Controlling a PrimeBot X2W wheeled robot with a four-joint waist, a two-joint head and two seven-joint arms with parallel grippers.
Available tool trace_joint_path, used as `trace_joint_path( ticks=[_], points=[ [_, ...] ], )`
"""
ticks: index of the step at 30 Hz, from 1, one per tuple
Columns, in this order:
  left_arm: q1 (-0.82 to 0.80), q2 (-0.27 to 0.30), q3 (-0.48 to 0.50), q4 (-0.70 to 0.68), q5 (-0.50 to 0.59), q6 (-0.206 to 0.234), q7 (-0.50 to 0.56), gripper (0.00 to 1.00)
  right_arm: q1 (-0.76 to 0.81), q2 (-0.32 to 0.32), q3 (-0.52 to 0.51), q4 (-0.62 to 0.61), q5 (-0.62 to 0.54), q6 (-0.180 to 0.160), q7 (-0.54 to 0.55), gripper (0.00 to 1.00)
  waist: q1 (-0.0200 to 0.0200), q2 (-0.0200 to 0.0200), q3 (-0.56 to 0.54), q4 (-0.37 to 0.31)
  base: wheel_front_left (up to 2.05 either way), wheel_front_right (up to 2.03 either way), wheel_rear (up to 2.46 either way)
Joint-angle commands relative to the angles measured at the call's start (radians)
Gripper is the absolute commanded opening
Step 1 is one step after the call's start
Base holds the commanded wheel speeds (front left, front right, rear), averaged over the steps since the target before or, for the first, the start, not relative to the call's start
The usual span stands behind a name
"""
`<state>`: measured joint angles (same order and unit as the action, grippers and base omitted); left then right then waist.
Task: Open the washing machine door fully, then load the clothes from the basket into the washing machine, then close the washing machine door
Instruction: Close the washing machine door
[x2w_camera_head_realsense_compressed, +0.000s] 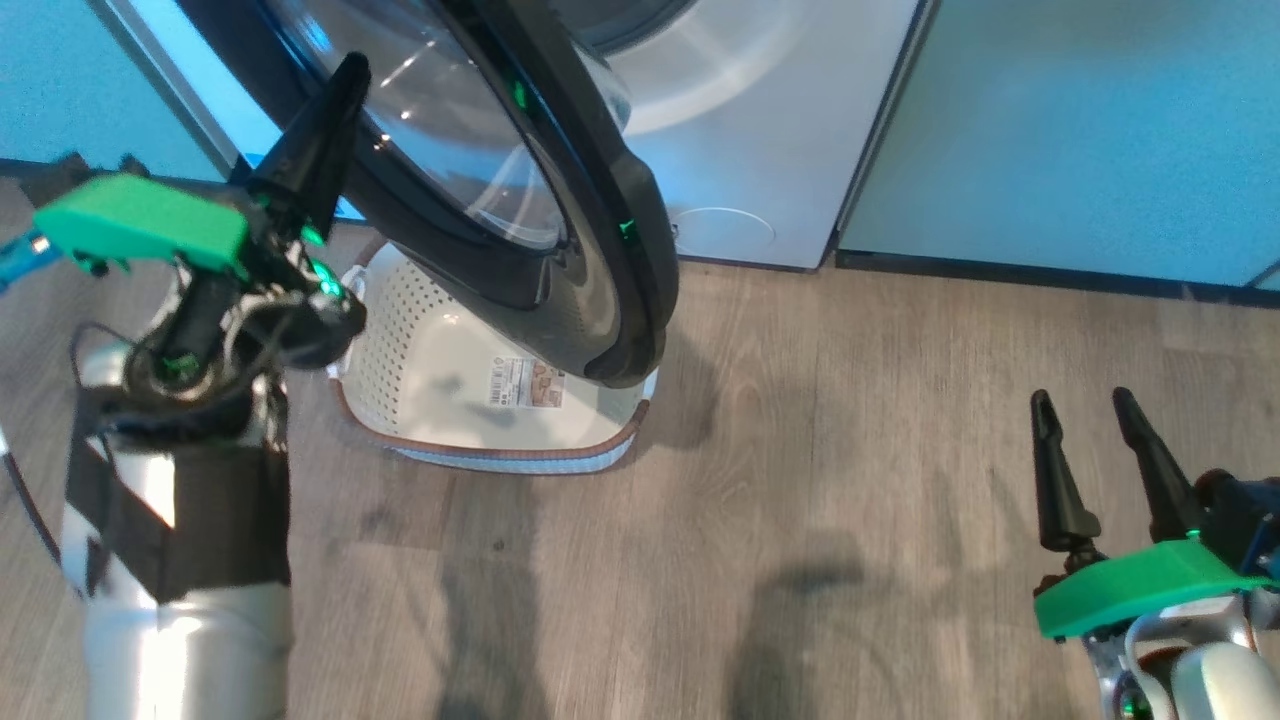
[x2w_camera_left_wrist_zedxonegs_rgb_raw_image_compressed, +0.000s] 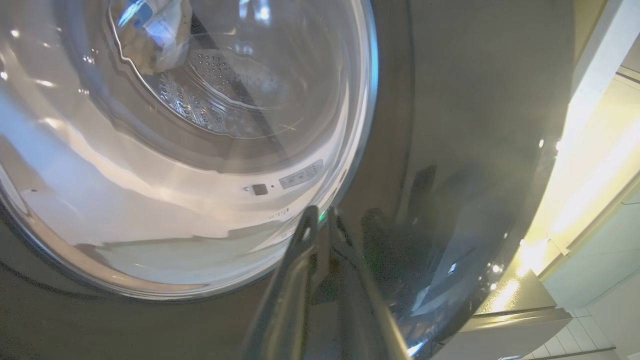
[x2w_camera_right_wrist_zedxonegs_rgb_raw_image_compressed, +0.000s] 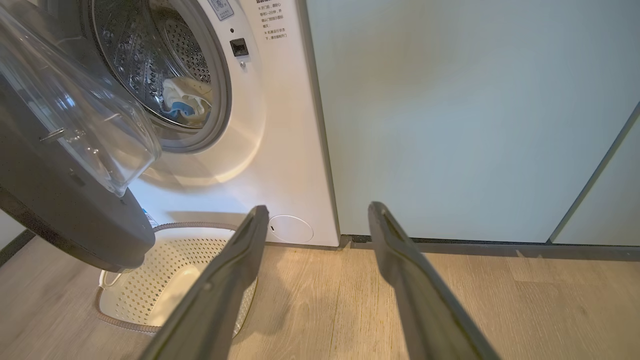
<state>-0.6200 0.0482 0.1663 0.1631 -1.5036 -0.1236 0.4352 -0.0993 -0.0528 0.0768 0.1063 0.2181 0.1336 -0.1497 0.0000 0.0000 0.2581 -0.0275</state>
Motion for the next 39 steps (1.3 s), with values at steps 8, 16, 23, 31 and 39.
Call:
trace_joint_path(
  ticks=[8,16,23,31,39],
  points=[
    [0.094,0.030,-0.036,-0.109,0.139,-0.007,-0.149,1.00,-0.024,0.003,-0.016,-0.046,-0.021,-0.003,-0.005,1.00,0.0000,0.0000,-0.034,0.035,0.00,0.00,0.00],
    [0.234,0.113,-0.185,-0.151,0.482,-0.007,-0.400,1.00,-0.001,0.003,-0.040,-0.050,-0.028,-0.003,0.002,1.00,0.0000,0.0000,-0.092,0.053,0.00,0.00,0.00],
    [0.346,0.170,-0.289,-0.125,0.867,0.089,-0.573,1.00,0.038,0.003,-0.050,-0.057,-0.029,-0.003,0.010,1.00,0.0000,0.0000,-0.139,0.056,0.00,0.00,0.00],
    [0.457,0.207,-0.406,-0.141,1.104,0.198,-0.601,1.00,0.101,0.003,-0.054,-0.079,-0.030,-0.003,0.026,1.00,0.0000,0.0000,-0.174,0.055,0.00,0.00,0.00],
    [0.536,0.218,-0.444,-0.171,1.156,0.237,-0.597,1.00,0.147,0.003,-0.054,-0.113,-0.028,-0.003,0.042,1.00,0.0000,0.0000,-0.196,0.035,0.00,0.00,0.00]
  ],
)
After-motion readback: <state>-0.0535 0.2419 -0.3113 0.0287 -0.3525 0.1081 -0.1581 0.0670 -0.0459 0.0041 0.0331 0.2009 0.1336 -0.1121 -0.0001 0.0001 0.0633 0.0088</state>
